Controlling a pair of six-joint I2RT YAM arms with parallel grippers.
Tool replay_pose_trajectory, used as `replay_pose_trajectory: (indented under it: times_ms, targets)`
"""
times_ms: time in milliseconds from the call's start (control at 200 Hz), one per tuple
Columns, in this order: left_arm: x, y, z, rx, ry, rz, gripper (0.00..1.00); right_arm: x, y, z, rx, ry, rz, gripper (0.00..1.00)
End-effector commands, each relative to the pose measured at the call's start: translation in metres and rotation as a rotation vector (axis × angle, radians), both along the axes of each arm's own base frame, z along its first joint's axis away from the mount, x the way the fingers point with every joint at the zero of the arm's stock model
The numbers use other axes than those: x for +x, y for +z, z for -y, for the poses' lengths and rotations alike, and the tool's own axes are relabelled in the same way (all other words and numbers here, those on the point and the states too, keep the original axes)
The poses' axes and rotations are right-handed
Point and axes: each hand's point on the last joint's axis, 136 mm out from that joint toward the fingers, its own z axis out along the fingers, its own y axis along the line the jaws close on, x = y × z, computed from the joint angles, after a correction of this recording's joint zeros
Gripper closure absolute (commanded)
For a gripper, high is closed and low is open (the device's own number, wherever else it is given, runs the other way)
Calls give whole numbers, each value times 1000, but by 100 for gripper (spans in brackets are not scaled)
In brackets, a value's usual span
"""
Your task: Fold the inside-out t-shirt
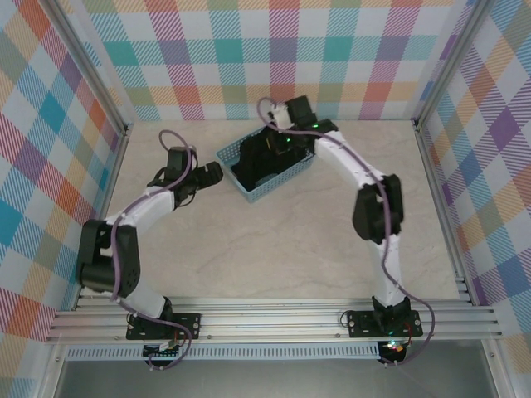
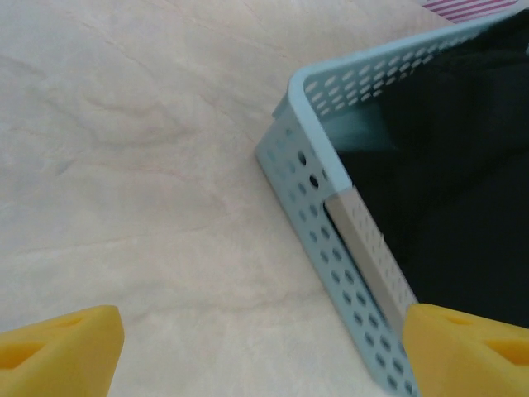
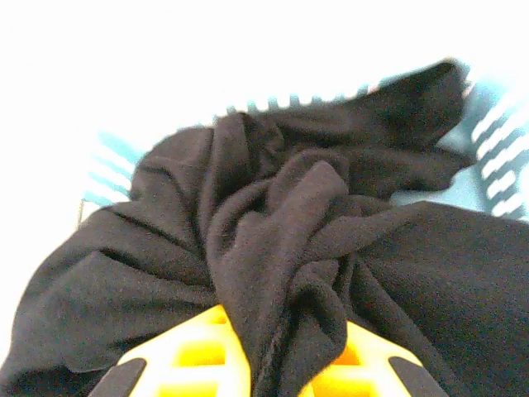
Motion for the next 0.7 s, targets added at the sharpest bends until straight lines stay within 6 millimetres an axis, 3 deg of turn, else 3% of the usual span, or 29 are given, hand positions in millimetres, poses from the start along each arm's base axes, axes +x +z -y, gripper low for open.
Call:
replay_pose_trajectory:
  times_ms: [0, 195, 340, 560, 660, 695]
  targets:
    - [21, -3, 7, -20, -6, -34, 13, -21, 138, 6, 253, 25, 269, 100]
    - [63, -4, 3, 219, -134, -38, 14, -61, 185, 50, 272, -18, 352, 100]
    - [85, -14, 27, 290, -351, -75, 14, -84, 199, 86, 216, -91, 365, 100]
    - [120, -32, 71, 479, -579, -108, 12, -100, 169, 146, 128, -244, 287, 100]
    - [139, -41, 79, 505, -591, -119, 20, -107, 147, 156, 126, -263, 235, 100]
    - [146, -43, 80, 509, -586, -118, 28, -108, 140, 159, 118, -267, 216, 100]
